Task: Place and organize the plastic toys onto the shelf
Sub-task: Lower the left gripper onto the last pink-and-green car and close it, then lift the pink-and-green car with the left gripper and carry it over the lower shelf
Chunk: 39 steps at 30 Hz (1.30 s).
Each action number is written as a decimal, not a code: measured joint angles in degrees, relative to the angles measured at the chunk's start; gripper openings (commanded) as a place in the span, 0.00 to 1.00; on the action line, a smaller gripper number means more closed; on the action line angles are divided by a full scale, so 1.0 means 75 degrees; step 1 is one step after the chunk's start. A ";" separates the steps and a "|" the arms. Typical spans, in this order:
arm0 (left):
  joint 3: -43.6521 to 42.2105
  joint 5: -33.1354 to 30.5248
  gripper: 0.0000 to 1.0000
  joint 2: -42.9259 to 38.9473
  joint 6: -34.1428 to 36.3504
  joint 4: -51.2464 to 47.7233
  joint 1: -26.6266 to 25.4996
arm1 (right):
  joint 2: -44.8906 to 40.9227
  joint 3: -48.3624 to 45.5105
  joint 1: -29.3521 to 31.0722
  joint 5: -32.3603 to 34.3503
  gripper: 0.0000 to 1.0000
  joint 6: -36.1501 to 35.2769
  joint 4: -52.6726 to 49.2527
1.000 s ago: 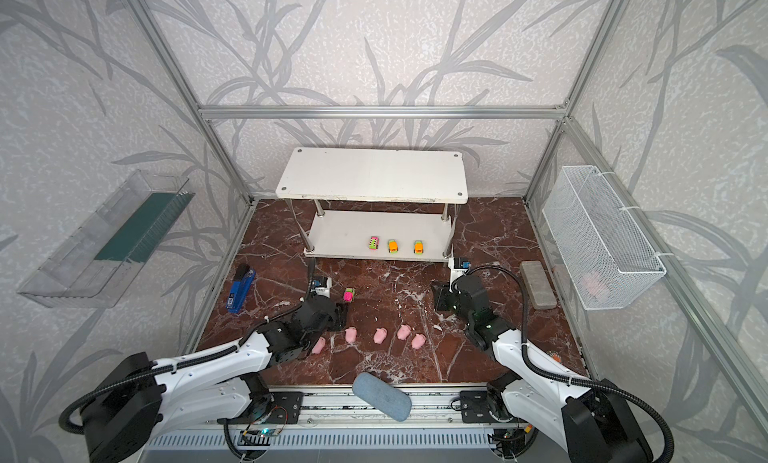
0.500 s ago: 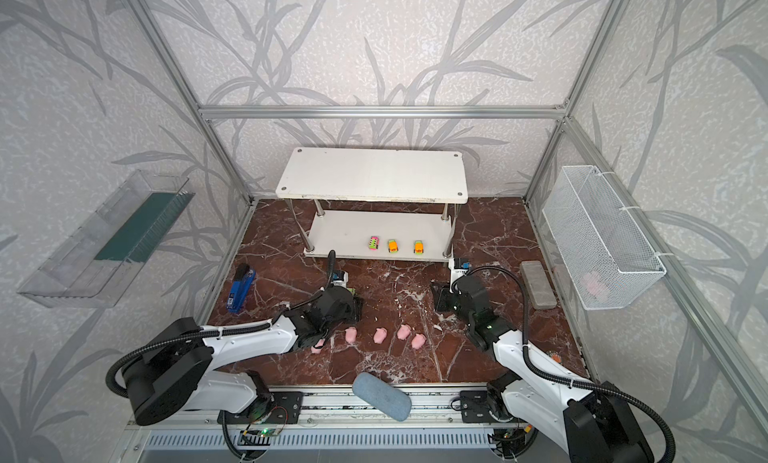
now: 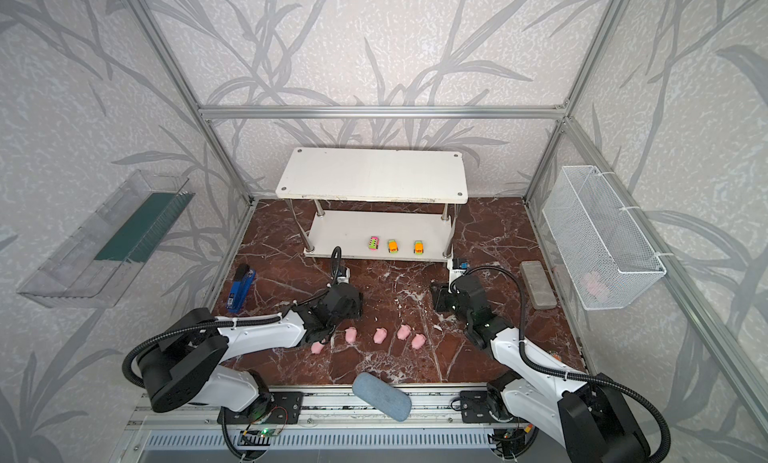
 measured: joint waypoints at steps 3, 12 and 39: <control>0.0000 0.0041 0.64 0.0216 0.0029 0.0093 0.0181 | 0.0023 0.0000 0.0000 0.0000 0.31 0.0000 0.0003; 0.0000 0.0350 0.57 0.0557 0.0087 0.0271 0.0530 | 0.0140 0.0000 0.0000 0.0000 0.31 0.0012 0.0128; 0.0175 0.0580 0.25 0.0714 0.0198 0.0239 0.0621 | 0.0353 -0.0026 -0.0003 0.0000 0.30 0.0044 0.0341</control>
